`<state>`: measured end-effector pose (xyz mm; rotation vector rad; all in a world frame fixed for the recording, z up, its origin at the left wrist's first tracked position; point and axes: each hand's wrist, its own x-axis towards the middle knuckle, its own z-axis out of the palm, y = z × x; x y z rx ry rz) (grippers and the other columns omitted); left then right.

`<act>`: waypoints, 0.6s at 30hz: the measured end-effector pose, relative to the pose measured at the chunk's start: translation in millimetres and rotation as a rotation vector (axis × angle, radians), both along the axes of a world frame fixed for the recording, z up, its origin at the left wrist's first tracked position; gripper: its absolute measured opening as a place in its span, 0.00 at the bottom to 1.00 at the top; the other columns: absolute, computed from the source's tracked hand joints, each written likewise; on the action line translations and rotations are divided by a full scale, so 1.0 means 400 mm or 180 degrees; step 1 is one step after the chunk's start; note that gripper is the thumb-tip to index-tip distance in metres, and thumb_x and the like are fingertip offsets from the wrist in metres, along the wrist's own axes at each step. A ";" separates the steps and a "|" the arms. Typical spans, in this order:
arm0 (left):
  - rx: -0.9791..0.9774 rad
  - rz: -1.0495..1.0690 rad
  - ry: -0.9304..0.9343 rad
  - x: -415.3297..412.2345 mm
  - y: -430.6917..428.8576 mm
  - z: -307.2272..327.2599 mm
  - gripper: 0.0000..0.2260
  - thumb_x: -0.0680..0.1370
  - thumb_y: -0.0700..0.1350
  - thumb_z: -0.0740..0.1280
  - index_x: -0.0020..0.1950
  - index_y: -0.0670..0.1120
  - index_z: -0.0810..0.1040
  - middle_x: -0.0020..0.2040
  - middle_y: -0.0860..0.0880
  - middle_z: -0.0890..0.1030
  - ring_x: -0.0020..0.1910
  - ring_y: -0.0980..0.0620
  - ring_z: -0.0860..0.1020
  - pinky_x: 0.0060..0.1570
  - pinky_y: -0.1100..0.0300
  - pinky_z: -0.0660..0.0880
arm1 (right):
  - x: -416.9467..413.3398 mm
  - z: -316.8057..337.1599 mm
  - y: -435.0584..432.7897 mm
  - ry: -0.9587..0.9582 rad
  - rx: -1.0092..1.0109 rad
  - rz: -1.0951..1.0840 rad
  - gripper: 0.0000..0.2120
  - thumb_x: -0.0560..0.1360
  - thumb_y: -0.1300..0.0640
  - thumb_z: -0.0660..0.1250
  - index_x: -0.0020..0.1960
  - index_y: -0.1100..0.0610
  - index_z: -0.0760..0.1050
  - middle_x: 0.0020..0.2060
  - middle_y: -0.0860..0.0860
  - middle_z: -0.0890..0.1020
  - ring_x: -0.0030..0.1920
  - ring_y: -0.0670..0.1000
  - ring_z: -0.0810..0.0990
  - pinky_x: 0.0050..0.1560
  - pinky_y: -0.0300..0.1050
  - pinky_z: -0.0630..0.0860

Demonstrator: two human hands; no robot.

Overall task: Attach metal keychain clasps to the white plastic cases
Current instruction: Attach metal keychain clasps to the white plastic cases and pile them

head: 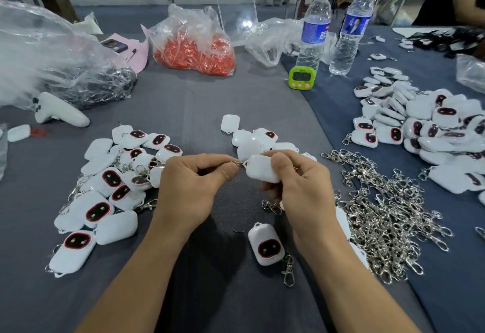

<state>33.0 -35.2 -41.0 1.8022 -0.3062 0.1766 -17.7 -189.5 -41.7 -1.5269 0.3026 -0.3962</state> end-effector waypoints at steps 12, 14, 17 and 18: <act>-0.1279 -0.0479 0.1121 -0.009 -0.018 0.004 0.09 0.66 0.49 0.74 0.43 0.49 0.89 0.29 0.53 0.75 0.33 0.55 0.67 0.44 0.58 0.69 | -0.009 -0.001 0.005 -0.0120 -0.0352 0.0056 0.09 0.82 0.58 0.67 0.45 0.50 0.83 0.31 0.50 0.84 0.30 0.46 0.79 0.33 0.42 0.74; -0.1439 -0.0223 0.1052 -0.005 -0.016 0.012 0.04 0.69 0.45 0.74 0.41 0.50 0.89 0.28 0.54 0.76 0.31 0.56 0.68 0.43 0.60 0.68 | -0.013 -0.003 -0.002 -0.0109 -0.0791 -0.0134 0.07 0.80 0.56 0.69 0.44 0.48 0.82 0.32 0.47 0.84 0.29 0.45 0.78 0.34 0.36 0.73; -0.1195 0.0844 0.0463 0.019 0.022 0.015 0.11 0.73 0.41 0.74 0.38 0.59 0.88 0.32 0.57 0.83 0.33 0.63 0.78 0.40 0.68 0.74 | -0.015 0.005 -0.037 0.0167 -0.1650 -0.0657 0.06 0.77 0.53 0.69 0.42 0.46 0.81 0.33 0.42 0.82 0.35 0.44 0.78 0.37 0.34 0.71; -0.0839 0.1204 0.0198 0.026 0.042 0.014 0.11 0.73 0.44 0.74 0.38 0.62 0.86 0.33 0.59 0.84 0.34 0.63 0.79 0.40 0.66 0.75 | -0.016 0.010 -0.051 0.0440 -0.2047 -0.0769 0.06 0.77 0.52 0.68 0.41 0.47 0.80 0.33 0.42 0.82 0.37 0.44 0.79 0.40 0.39 0.71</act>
